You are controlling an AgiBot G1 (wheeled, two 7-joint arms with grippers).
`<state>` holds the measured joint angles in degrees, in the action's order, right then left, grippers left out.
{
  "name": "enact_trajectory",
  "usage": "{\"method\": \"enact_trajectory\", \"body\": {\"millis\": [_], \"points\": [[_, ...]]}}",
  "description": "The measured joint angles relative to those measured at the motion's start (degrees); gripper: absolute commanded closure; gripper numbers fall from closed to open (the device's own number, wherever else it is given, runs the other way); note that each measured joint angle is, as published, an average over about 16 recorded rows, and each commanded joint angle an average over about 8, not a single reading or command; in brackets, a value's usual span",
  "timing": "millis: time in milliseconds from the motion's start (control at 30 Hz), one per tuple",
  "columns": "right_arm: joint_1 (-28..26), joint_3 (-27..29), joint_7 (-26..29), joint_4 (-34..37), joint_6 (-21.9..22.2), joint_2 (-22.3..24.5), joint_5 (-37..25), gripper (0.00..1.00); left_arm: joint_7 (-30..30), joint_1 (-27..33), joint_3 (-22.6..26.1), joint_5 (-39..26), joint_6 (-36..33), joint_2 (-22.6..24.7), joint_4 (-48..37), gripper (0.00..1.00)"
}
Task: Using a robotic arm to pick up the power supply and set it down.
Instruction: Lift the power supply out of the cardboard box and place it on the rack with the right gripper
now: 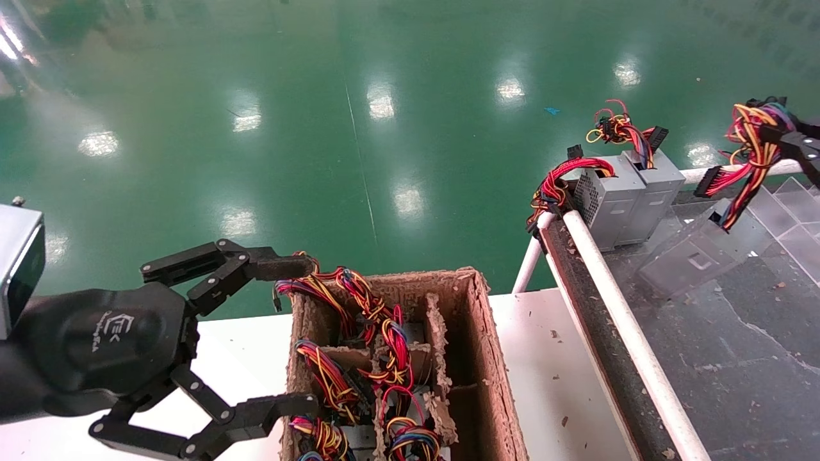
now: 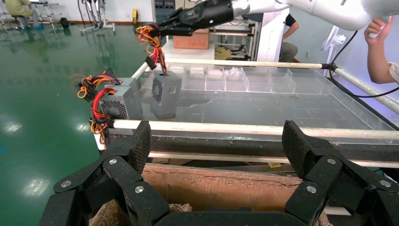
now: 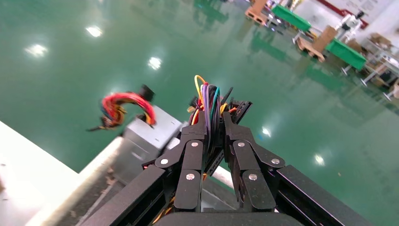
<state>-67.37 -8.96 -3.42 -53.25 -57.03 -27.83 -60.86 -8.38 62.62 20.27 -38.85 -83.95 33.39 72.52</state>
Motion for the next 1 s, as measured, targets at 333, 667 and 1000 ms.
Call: {"method": "enact_trajectory", "body": {"millis": [333, 667, 1000], "points": [[-14.71, -5.99, -3.21, 14.20, -1.58, -6.56, -8.76, 1.00, 0.00, 0.00, 0.01, 0.00, 0.00, 0.00, 0.00, 0.00], [-28.02, -10.15, -6.96, 29.15, -2.56, -13.08, -15.29, 1.00, 0.01, 0.00, 0.01, 0.01, 0.01, -0.01, 0.00, 0.00], [-37.20, -12.27, -10.96, 40.59, -0.95, -18.43, -18.77, 1.00, 0.01, 0.01, 0.02, 0.01, 0.01, -0.01, 0.00, 0.00]]}}
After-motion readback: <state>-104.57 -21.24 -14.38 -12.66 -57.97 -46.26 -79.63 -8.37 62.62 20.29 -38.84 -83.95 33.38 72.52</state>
